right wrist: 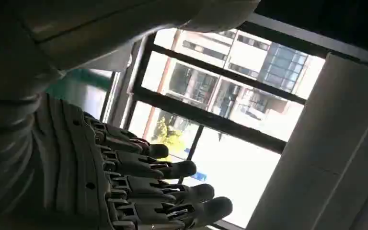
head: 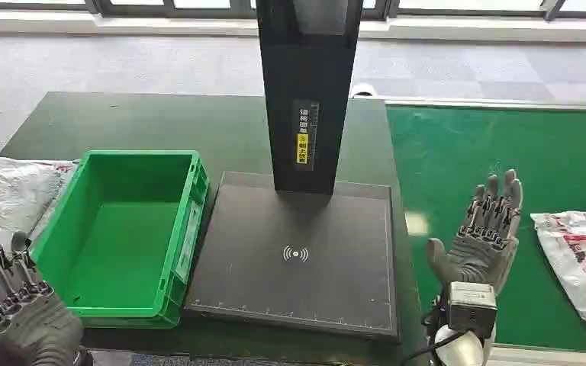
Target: Moved the parcel from conveyor to table for the left to box.
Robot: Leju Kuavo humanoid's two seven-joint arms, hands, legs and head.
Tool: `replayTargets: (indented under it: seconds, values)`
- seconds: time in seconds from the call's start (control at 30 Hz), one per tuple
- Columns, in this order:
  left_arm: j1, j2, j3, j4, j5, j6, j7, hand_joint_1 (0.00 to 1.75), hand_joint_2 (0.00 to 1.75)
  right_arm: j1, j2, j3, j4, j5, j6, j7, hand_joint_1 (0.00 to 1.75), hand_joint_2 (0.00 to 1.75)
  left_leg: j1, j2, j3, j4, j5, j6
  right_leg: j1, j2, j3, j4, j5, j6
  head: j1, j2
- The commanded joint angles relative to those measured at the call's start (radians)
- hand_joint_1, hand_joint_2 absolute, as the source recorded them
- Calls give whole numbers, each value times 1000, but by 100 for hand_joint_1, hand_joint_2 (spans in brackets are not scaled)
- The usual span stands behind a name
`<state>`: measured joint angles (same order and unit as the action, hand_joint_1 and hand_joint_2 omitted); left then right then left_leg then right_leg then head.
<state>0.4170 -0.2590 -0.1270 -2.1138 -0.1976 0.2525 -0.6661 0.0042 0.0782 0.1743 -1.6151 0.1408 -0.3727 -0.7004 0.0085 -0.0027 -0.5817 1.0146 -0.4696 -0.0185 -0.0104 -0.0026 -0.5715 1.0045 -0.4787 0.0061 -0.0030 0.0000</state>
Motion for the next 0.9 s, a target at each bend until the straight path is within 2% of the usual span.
replayTargets:
  seconds: [0.03,0.9]
  values:
    - [56,-58,77,-65,-40,52,-32,0,0,-102,27,62,155,-28,59,2,0,175,1,6,2,-1,0,0,1,6,0,-1,2,0,0,0]
    - [69,-49,30,-54,-54,106,-32,0,0,-75,40,28,134,-34,72,2,0,175,0,1,2,-1,0,0,0,1,1,-2,1,0,0,0]
